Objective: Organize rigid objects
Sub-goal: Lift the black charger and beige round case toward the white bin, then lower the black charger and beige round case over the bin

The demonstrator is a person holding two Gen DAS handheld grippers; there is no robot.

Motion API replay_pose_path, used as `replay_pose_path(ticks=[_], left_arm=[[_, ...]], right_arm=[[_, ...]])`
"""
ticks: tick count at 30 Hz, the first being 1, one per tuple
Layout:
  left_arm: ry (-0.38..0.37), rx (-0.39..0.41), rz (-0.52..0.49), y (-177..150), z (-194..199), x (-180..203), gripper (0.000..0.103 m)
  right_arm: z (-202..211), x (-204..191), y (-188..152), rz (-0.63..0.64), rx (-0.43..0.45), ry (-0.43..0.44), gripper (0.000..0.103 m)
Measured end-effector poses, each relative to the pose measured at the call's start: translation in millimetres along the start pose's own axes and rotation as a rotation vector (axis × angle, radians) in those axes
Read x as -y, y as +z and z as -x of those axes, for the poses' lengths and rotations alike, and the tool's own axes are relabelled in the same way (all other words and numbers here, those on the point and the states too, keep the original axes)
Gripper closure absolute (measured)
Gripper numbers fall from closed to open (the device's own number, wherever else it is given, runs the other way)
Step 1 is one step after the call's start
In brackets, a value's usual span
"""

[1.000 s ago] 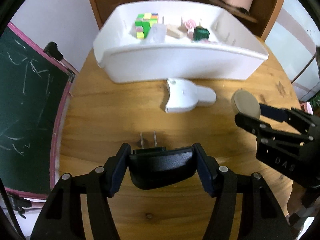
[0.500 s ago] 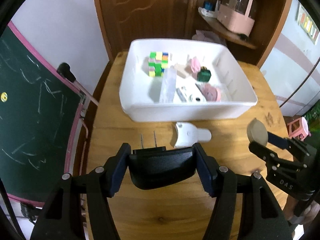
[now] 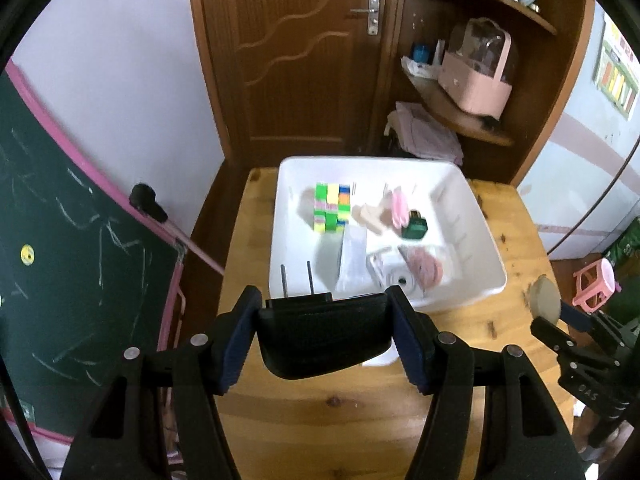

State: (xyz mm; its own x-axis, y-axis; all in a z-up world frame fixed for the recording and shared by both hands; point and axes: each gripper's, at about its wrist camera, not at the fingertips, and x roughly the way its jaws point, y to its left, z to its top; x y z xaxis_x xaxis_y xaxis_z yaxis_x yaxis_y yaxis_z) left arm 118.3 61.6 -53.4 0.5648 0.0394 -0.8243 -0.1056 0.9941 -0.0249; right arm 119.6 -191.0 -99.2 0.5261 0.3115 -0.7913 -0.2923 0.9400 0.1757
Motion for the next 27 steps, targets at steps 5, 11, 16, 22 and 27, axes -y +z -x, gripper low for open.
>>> replay_pose_path(ticks=[5, 11, 16, 22, 27], left_arm=[[-0.002, 0.036, -0.001, 32.0, 6.0, -7.3, 0.036], [-0.016, 0.072, -0.023, 68.7, 5.6, -8.1, 0.036], [-0.039, 0.076, -0.037, 95.4, -4.9, -5.0, 0.036], [-0.075, 0.06, -0.044, 123.0, -23.5, -3.1, 0.036], [-0.167, -0.017, 0.013, 143.2, -51.5, -9.4, 0.036]], right_arm=[[14.4, 7.6, 31.3, -0.003, 0.054, -0.005, 0.05], [20.5, 14.0, 69.7, 0.008, 0.101, -0.034, 0.05], [19.0, 16.0, 100.1, 0.023, 0.14, -0.056, 0.05], [5.3, 17.2, 129.5, 0.029, 0.153, -0.069, 0.05], [-17.1, 15.0, 149.6, 0.019, 0.119, -0.056, 0.05]])
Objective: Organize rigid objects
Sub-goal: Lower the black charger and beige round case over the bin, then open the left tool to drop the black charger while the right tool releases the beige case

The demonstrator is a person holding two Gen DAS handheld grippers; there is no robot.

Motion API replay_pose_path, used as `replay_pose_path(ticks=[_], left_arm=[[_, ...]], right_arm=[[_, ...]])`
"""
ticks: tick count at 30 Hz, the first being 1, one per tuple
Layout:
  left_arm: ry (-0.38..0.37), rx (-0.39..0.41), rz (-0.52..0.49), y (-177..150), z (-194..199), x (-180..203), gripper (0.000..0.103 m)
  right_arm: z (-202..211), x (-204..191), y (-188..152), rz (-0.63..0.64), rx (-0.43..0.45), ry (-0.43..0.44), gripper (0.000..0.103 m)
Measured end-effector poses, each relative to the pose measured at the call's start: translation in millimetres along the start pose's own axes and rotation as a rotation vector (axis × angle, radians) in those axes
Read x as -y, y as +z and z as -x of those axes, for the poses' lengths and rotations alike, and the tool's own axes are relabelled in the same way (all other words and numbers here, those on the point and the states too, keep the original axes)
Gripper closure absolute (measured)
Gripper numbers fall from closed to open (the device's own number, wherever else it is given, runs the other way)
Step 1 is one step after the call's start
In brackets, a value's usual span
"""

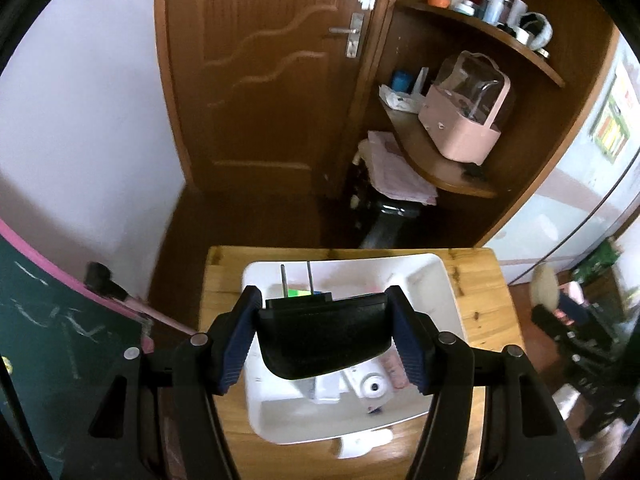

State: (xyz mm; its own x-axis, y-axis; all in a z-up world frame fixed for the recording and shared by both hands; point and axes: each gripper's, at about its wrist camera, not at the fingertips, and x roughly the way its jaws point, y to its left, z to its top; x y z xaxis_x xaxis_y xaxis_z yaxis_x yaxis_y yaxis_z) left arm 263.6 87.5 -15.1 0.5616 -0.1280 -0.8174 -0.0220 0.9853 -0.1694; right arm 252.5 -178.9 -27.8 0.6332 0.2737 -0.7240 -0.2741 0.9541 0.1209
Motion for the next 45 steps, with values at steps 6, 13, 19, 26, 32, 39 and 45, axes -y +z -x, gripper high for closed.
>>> replay_pose_path(ticks=[6, 13, 19, 26, 32, 39, 45], left_arm=[[-0.083, -0.099, 0.067, 11.5, -38.3, -6.5, 0.036], [-0.108, -0.181, 0.119, 13.8, -86.3, -4.7, 0.036], [-0.098, -0.214, 0.105, 13.8, -115.0, 0.3, 0.036], [-0.074, -0.252, 0.094, 11.8, -145.8, 0.1, 0.036], [-0.044, -0.264, 0.072, 9.0, -162.0, -2.7, 0.036], [0.008, -0.278, 0.047, 6.3, -177.0, -6.9, 0.036], [0.052, -0.287, 0.014, 2.1, -189.0, -6.7, 0.036]], right_arm=[[-39.1, -0.5, 10.5, -0.035, -0.061, 0.024, 0.05], [-82.6, -4.1, 7.2, -0.063, -0.142, 0.028, 0.05], [-105.8, 1.8, 2.4, -0.081, -0.195, 0.025, 0.05], [-126.7, 9.3, -4.0, -0.108, -0.249, 0.034, 0.05], [-142.3, 11.3, -7.7, -0.156, -0.27, 0.025, 0.05], [-163.8, 9.3, -11.5, -0.209, -0.304, 0.027, 0.05], [-177.5, 2.6, -13.2, -0.222, -0.324, 0.03, 0.05]])
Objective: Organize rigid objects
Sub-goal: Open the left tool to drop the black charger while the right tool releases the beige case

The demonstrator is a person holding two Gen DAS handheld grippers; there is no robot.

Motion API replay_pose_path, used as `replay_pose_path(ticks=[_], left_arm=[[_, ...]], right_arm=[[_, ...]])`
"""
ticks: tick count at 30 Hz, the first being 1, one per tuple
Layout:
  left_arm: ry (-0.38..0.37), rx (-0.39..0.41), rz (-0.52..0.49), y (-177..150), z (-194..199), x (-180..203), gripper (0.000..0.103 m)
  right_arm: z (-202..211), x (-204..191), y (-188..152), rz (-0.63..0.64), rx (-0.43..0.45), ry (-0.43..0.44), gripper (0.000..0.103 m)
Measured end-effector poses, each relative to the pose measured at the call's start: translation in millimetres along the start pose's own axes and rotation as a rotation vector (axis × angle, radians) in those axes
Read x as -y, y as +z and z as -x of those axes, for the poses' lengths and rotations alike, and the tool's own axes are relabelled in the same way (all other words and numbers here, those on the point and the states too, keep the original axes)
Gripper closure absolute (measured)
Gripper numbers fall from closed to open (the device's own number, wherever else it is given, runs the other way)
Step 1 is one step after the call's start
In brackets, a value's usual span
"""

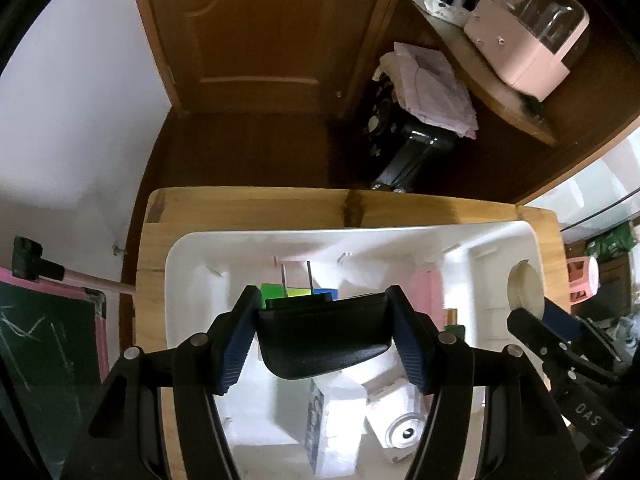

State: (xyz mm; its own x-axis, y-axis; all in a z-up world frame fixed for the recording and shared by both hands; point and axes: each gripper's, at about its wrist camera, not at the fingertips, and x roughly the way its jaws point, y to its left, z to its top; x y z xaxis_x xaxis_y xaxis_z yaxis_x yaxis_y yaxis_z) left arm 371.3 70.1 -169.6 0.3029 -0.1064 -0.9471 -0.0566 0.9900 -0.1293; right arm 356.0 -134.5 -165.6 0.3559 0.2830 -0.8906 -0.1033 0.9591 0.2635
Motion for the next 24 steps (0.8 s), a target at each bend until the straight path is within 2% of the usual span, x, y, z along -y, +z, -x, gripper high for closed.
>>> replay_pose_path(ticks=[7, 15, 24], left_arm=[[0.05, 0.005, -0.031, 0.8, -7.6, 1.8, 0.036], [0.062, -0.005, -0.036, 1.6, -13.5, 2.6, 0.036], [0.09, -0.006, -0.054, 1.9, -17.7, 8.0, 0.036]], right_arm=[[-11.7, -7.9, 2.2, 0.011, -0.014, -0.014, 0.05], [-23.8, -16.7, 3.1, 0.036, -0.037, -0.041, 0.05], [-18.7, -18.5, 2.1, 0.039, -0.028, -0.045, 0.05]])
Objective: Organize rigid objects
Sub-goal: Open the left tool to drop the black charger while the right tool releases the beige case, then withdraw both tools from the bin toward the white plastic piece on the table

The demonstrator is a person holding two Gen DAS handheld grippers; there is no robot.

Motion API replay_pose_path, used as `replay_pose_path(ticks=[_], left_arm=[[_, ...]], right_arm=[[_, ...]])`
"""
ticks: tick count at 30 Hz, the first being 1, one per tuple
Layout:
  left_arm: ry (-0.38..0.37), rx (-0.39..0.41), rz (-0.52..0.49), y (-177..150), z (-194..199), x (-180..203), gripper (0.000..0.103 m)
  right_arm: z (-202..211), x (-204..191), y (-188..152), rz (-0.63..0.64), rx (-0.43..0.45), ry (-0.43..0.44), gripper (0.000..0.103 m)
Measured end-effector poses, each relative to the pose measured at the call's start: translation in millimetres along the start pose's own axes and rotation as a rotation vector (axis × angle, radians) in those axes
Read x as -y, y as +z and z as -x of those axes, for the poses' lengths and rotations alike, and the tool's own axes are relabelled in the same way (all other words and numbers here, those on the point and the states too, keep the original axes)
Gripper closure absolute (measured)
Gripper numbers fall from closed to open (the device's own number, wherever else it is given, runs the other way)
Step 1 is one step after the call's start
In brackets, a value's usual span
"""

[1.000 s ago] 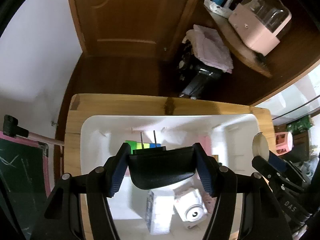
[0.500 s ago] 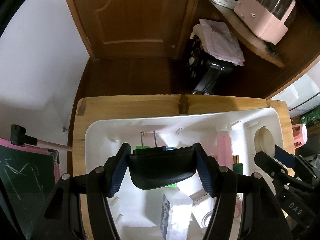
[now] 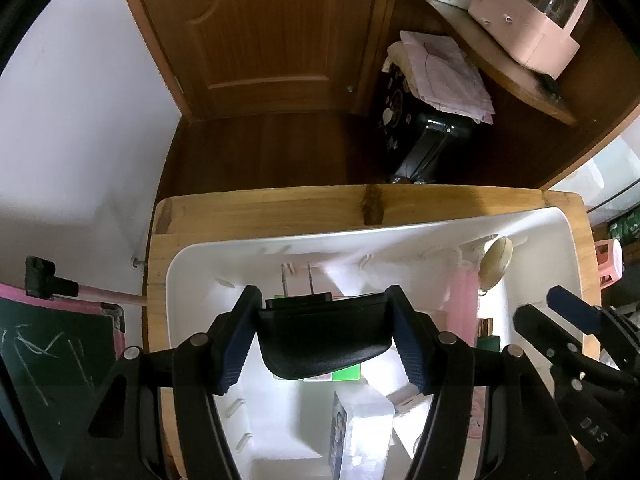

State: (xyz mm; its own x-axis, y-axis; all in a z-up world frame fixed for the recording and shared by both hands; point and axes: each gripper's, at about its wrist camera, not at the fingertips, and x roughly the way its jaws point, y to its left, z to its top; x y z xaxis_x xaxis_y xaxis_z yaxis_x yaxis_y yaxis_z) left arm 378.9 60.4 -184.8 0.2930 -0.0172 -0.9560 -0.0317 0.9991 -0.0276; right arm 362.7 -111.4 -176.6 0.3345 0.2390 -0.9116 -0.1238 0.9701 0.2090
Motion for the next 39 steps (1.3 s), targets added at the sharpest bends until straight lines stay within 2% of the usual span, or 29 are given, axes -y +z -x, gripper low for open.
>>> replay_pose_path(ticks=[8, 10, 11, 19, 39], left_arm=[[0.01, 0.009, 0.004, -2.9, 4.7, 1.9, 0.034], [0.011, 0.019, -0.003, -3.3, 9.6, 3.1, 0.024], [0.015, 0.03, -0.007, -3.8, 13.4, 4.5, 0.022], [0.016, 0.071, -0.015, -9.9, 39.9, 8.1, 0.021], [0.006, 0.265, -0.01, -56.2, 167.7, 25.0, 0.021]], right_arm=[[21.1, 0.9, -7.5, 0.048, 0.047, -0.033, 0.05], [27.3, 3.3, -10.4, 0.051, 0.058, -0.039, 0.05], [30.5, 5.1, -12.2, 0.049, 0.063, -0.037, 0.05], [52.1, 18.4, -25.1, 0.016, 0.087, -0.033, 0.05], [143.6, 22.3, -65.6, 0.082, 0.193, 0.004, 0.05]])
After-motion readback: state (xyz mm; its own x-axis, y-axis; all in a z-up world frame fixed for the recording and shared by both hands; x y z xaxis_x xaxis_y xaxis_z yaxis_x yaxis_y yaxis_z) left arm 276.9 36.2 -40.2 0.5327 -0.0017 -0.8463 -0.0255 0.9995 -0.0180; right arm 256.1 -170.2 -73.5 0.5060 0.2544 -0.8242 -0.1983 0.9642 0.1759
